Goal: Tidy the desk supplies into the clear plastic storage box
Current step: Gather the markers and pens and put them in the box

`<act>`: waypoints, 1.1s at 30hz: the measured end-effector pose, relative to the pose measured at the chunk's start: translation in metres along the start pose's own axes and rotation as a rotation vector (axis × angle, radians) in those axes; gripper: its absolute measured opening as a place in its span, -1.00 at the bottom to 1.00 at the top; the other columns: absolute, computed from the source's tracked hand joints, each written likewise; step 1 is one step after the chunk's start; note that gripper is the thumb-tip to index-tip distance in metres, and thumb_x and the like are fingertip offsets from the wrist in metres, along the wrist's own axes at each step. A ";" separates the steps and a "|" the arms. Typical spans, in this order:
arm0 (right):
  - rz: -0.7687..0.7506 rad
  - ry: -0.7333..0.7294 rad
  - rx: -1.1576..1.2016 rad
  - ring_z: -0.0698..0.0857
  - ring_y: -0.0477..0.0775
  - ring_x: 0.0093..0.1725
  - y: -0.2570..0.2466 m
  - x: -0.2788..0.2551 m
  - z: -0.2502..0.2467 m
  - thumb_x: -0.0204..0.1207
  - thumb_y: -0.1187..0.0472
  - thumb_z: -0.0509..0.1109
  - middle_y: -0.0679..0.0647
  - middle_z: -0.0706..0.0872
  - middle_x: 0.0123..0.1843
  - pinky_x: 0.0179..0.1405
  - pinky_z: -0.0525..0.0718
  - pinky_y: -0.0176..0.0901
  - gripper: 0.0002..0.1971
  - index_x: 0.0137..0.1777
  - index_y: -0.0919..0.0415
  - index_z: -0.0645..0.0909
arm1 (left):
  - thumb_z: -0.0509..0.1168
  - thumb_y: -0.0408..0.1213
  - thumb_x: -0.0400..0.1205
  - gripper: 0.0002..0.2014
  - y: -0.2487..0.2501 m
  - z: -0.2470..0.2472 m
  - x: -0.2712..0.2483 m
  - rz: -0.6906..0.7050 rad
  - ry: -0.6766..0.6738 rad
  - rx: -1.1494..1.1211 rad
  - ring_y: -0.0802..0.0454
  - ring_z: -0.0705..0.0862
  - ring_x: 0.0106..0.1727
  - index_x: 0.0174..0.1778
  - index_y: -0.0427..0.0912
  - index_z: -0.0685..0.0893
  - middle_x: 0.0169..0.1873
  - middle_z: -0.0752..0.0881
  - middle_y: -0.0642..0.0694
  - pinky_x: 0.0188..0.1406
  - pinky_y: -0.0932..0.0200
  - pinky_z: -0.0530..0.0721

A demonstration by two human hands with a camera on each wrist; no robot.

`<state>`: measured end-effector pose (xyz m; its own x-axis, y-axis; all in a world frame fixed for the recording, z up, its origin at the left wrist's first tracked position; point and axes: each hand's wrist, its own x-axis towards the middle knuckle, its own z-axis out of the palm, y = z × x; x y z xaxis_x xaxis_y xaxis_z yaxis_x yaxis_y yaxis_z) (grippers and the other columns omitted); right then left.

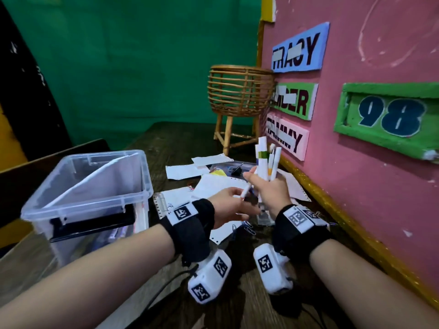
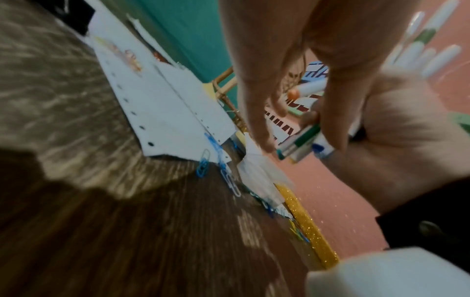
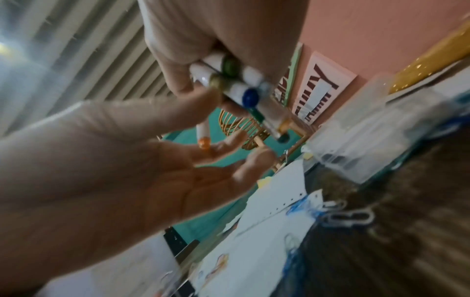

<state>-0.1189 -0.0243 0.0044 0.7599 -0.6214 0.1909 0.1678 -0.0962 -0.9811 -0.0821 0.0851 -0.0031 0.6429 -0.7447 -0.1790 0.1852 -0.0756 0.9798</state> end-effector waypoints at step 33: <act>0.123 -0.233 0.086 0.75 0.12 -0.15 -0.004 -0.024 0.034 0.32 0.31 0.54 0.12 0.74 -0.24 0.01 0.69 0.02 -0.85 -0.27 0.10 0.63 | 0.22 -0.74 0.52 -0.67 0.024 -0.023 -0.031 -0.052 -0.131 0.184 0.08 0.68 -0.18 -0.12 -0.18 0.61 -0.23 0.68 -0.09 -0.22 0.35 0.73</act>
<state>-0.1164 0.0178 0.0049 0.9001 -0.4279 0.0825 0.1105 0.0410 -0.9930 -0.0806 0.1214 0.0239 0.5318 -0.8157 -0.2279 0.0692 -0.2263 0.9716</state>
